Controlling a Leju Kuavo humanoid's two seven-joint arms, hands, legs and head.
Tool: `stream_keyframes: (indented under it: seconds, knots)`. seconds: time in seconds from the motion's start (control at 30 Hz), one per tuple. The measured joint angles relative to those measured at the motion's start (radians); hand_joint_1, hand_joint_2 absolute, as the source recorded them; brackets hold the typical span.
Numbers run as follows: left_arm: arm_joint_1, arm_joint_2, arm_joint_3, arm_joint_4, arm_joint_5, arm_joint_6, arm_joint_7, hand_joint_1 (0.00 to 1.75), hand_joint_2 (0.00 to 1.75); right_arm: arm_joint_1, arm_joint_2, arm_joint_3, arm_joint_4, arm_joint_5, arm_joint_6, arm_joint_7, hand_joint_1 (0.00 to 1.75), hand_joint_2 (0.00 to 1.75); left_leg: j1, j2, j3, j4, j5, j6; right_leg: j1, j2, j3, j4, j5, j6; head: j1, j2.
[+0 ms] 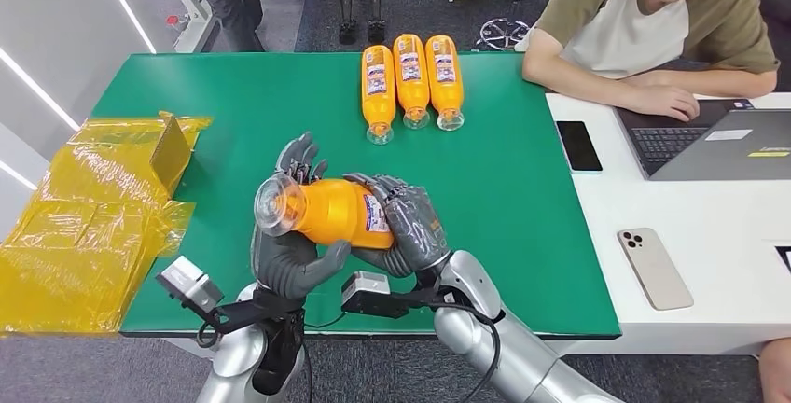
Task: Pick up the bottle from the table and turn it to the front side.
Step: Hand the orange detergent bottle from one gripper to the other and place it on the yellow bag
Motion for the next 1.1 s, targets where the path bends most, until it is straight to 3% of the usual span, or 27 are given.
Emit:
stream_keyframes:
  seconds: [0.3,0.43,0.83,0.9,0.97,1.03,1.1]
  knots:
    - [0.005,0.005,0.009,0.002,-0.019,0.006,0.006,0.03,1.75,-0.017,-0.013,0.032,-0.012,-0.001,0.081,0.008,1.75,1.75,0.000,0.000,0.000,0.000,0.000,0.000,0.000,0.000,0.000,0.000,0.000,0.000,0.000,0.000]
    - [0.014,0.008,0.025,0.002,-0.028,0.015,-0.005,1.75,1.75,-0.026,-0.014,0.039,-0.004,0.021,0.142,0.021,1.75,1.75,0.000,0.000,0.000,0.000,0.000,0.000,0.000,0.000,0.000,0.000,0.000,0.000,0.000,0.000]
    - [0.054,0.008,0.052,-0.013,-0.014,0.040,-0.078,1.75,1.75,-0.038,-0.015,0.054,0.000,0.053,0.206,0.046,1.75,1.75,0.000,0.000,0.000,0.000,0.000,0.000,0.000,0.000,0.000,0.000,0.000,0.000,0.000,0.000]
    - [0.054,0.008,0.053,-0.014,-0.013,0.041,-0.079,1.75,1.75,-0.038,-0.015,0.054,0.000,0.055,0.209,0.046,1.57,1.75,0.000,0.000,0.000,0.000,0.000,0.000,0.000,0.000,0.000,0.000,0.000,0.000,0.000,0.000]
    - [0.054,0.008,0.053,-0.014,-0.011,0.041,-0.080,1.75,1.75,-0.038,-0.015,0.055,0.001,0.060,0.206,0.047,0.69,1.75,0.000,0.000,0.000,0.000,0.000,0.000,0.000,0.000,0.000,0.000,0.000,0.000,0.000,0.000]
    - [0.054,0.007,0.053,-0.014,-0.011,0.041,-0.080,1.75,1.75,-0.038,-0.015,0.055,0.001,0.069,0.192,0.052,0.00,1.75,0.000,0.000,0.000,0.000,0.000,0.000,0.000,0.000,0.000,0.000,0.000,0.000,0.000,0.000]
    - [0.053,0.007,0.053,-0.014,-0.012,0.041,-0.080,1.75,1.75,-0.035,-0.014,0.055,0.002,0.075,0.166,0.057,0.00,1.75,0.000,0.000,0.000,0.000,0.000,0.000,0.000,0.000,0.000,0.000,0.000,0.000,0.000,0.000]
